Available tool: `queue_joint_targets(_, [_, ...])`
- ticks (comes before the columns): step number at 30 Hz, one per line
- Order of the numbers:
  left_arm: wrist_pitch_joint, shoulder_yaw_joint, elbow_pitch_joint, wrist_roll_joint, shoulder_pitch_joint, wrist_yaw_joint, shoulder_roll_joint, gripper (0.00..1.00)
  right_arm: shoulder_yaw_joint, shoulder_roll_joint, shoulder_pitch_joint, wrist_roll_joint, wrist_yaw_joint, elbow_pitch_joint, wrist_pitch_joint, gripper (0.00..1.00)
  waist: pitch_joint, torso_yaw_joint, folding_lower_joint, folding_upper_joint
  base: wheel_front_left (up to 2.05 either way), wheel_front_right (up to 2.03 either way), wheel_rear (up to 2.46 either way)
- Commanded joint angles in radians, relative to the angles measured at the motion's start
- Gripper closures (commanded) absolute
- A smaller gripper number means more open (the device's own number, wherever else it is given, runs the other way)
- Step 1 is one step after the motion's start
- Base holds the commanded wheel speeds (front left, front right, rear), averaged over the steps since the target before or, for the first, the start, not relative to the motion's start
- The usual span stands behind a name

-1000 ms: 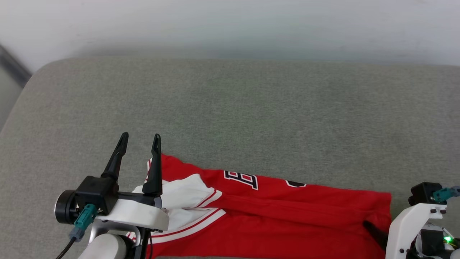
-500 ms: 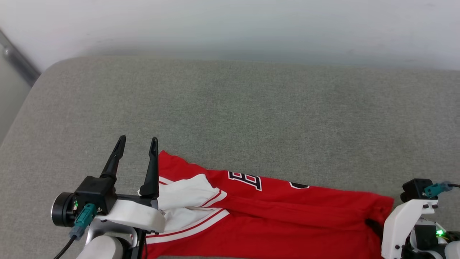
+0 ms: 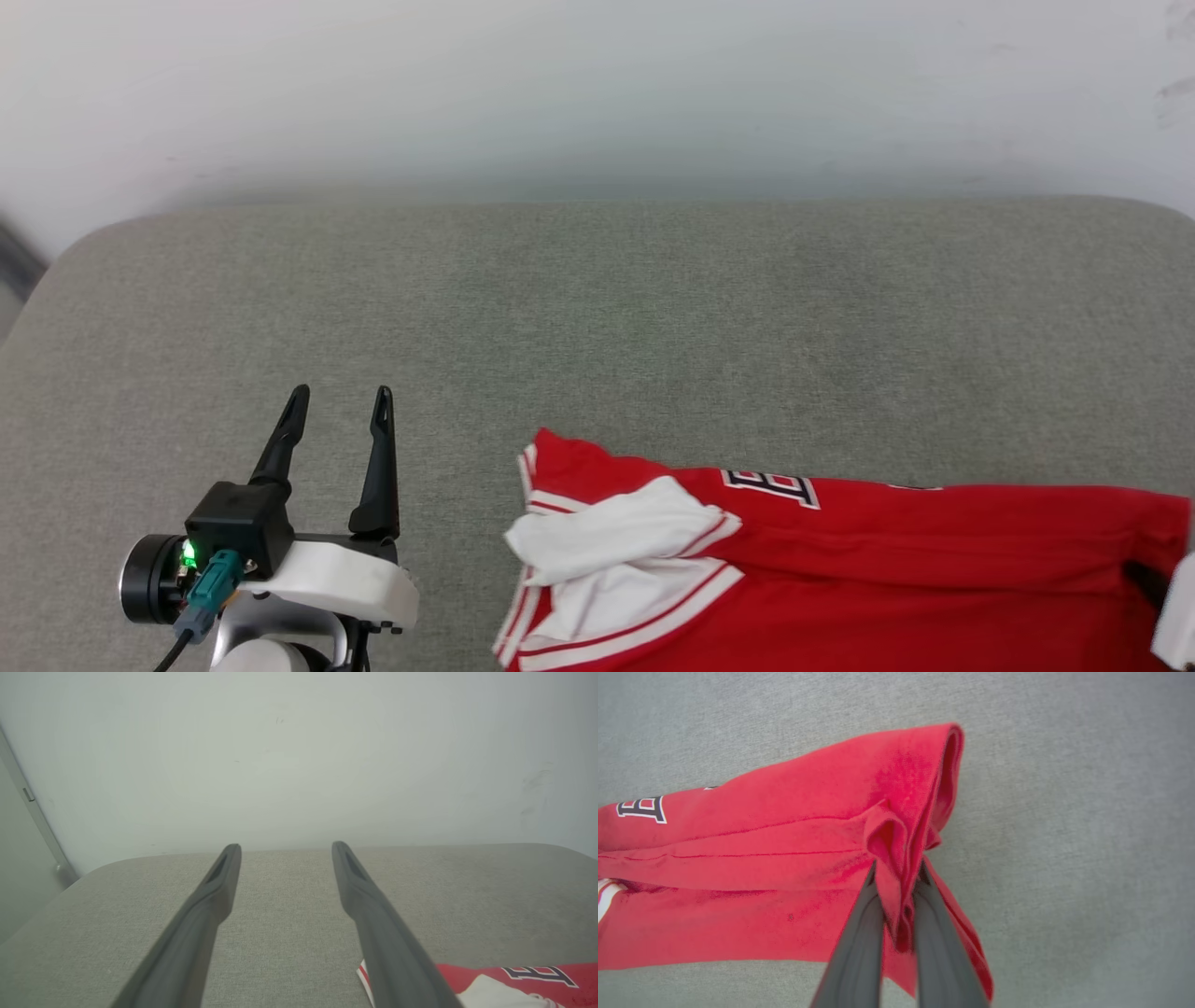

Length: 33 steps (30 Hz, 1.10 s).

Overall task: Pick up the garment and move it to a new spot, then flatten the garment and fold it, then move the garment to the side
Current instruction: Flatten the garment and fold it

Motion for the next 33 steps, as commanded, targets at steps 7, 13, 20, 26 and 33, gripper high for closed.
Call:
queue_joint_targets(7, [0.005, 0.006, -0.015, -0.005, 0.016, 0.010, 0.006, 0.00, -0.101, 0.103, -0.025, 0.089, -0.001, -0.056, 0.088, 1.00, 0.000, -0.029, -0.0001, 0.0000, 0.00, 0.00, 0.00])
queue_joint_targets(13, [0.013, -0.009, -0.021, -0.006, 0.009, 0.003, 0.004, 0.00, -0.089, 0.216, -0.062, 0.381, -0.001, -0.061, 0.222, 1.00, -0.002, -0.036, -0.0001, 0.0000, 0.00, 0.00, 0.00])
queue_joint_targets(20, [0.026, -0.030, -0.021, 0.001, -0.019, -0.011, 0.000, 0.00, 0.105, 0.224, -0.092, 0.756, 0.000, 0.036, 0.178, 1.00, 0.009, -0.014, -0.0001, 0.0000, 0.00, 0.00, 0.00])
queue_joint_targets(26, [0.027, -0.048, -0.012, 0.006, -0.047, -0.030, -0.006, 0.00, 0.349, 0.224, -0.142, 0.869, 0.000, 0.100, 0.046, 1.00, 0.024, 0.024, -0.0001, 0.0000, 0.00, 0.00, 0.00])
queue_joint_targets(33, [0.023, -0.061, 0.005, 0.005, -0.068, -0.042, -0.017, 0.00, 0.571, 0.223, -0.206, 0.879, 0.000, 0.178, -0.083, 1.00, 0.039, 0.068, -0.0001, 0.0000, 0.00, 0.00, 0.00])
